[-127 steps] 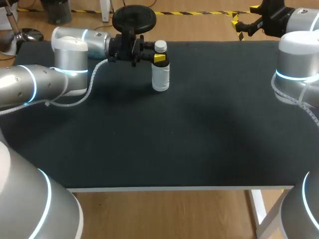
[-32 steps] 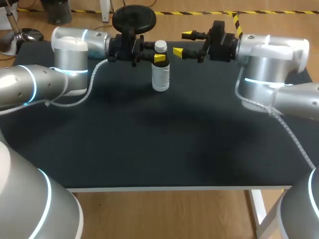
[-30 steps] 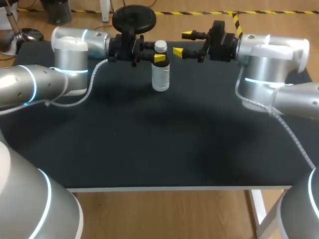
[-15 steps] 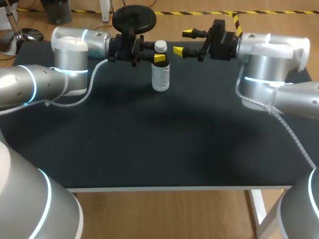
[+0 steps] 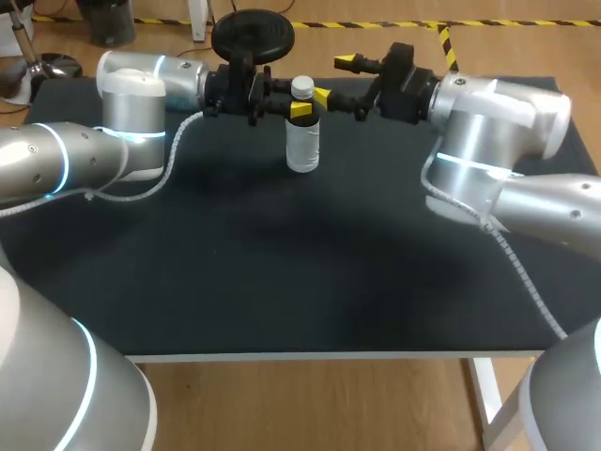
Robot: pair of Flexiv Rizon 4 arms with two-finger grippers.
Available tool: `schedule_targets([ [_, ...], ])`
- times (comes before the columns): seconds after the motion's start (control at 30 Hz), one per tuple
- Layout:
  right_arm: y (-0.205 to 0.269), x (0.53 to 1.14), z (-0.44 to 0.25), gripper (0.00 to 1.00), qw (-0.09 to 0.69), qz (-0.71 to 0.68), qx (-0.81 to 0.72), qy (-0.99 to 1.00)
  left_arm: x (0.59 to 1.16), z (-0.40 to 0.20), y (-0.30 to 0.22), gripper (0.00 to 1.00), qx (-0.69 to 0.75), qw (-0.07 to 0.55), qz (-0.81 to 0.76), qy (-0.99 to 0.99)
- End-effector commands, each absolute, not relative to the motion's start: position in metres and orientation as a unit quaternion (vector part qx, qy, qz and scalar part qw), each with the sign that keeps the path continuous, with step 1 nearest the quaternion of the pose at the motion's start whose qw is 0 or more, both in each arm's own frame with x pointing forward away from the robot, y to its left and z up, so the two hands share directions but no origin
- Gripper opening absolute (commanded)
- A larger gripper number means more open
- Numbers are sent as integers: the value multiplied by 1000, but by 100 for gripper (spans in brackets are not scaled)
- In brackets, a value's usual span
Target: Unscrew the bottle cap
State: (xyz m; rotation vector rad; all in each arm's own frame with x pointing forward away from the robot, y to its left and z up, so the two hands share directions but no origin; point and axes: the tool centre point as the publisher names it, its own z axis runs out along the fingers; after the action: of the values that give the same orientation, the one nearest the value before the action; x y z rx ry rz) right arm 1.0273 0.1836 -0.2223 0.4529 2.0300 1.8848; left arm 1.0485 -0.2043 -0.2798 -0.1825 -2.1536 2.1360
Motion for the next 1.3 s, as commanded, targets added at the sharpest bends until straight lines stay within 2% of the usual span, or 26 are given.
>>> schedule_targets([
  [0.03,196,1021,-222,100,210,656,199,697,1048,-279,-205,0,-59,51,701,-709],
  [0.53,237,1021,-222,100,256,625,255,692,1048,-279,-205,0,-59,51,701,-709],
  [1.3,234,1032,-247,100,277,623,302,666,1048,-279,-205,0,-59,51,701,-709],
])
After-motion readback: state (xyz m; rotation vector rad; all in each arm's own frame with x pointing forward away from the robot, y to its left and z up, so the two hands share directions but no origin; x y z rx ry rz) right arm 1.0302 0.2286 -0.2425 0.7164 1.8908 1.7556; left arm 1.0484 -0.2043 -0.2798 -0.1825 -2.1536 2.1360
